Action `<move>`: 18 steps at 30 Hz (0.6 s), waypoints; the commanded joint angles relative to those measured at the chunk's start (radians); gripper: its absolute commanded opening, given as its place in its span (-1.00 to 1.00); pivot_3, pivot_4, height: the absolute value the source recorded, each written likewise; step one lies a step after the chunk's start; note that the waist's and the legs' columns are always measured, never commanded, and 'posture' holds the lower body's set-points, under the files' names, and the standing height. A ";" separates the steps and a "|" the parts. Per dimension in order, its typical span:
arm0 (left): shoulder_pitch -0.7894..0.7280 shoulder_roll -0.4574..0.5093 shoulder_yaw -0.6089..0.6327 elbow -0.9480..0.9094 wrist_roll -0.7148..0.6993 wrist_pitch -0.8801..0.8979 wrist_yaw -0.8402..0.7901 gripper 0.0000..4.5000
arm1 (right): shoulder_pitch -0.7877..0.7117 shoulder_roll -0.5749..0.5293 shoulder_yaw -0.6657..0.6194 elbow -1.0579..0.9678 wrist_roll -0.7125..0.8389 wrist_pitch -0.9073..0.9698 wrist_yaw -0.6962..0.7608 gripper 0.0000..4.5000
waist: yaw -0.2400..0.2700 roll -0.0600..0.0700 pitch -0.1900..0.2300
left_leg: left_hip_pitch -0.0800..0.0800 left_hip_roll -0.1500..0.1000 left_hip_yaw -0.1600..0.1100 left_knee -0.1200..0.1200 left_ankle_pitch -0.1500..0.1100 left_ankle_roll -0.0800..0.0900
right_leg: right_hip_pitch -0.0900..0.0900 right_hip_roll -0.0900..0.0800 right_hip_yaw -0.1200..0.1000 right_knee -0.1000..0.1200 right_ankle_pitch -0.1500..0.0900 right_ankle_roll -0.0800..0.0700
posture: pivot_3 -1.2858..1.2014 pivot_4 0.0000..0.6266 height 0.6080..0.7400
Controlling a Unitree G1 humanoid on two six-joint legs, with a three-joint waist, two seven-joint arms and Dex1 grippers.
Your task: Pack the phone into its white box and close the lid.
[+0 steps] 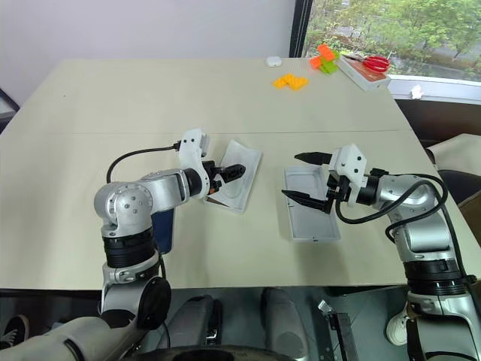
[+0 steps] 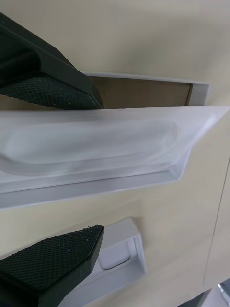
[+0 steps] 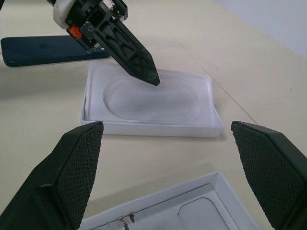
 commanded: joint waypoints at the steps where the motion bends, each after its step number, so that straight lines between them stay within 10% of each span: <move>1: -0.034 0.014 0.017 -0.048 -0.009 0.026 -0.019 0.73 | -0.020 0.001 -0.005 -0.006 0.003 -0.016 0.000 1.00 | -0.001 0.000 0.000 | 0.000 0.000 0.000 0.000 0.000 0.000 | 0.000 0.000 0.000 0.000 0.000 0.000 | 0.03 -0.52 1.00; 18: -0.047 0.129 0.078 -0.105 -0.038 0.106 -0.163 0.73 | -0.040 0.011 -0.002 0.001 0.012 -0.005 -0.004 1.00 | -0.003 0.000 0.000 | 0.000 0.000 0.000 0.000 0.000 0.000 | 0.000 0.000 0.000 0.000 0.000 0.000 | 0.03 -0.52 1.00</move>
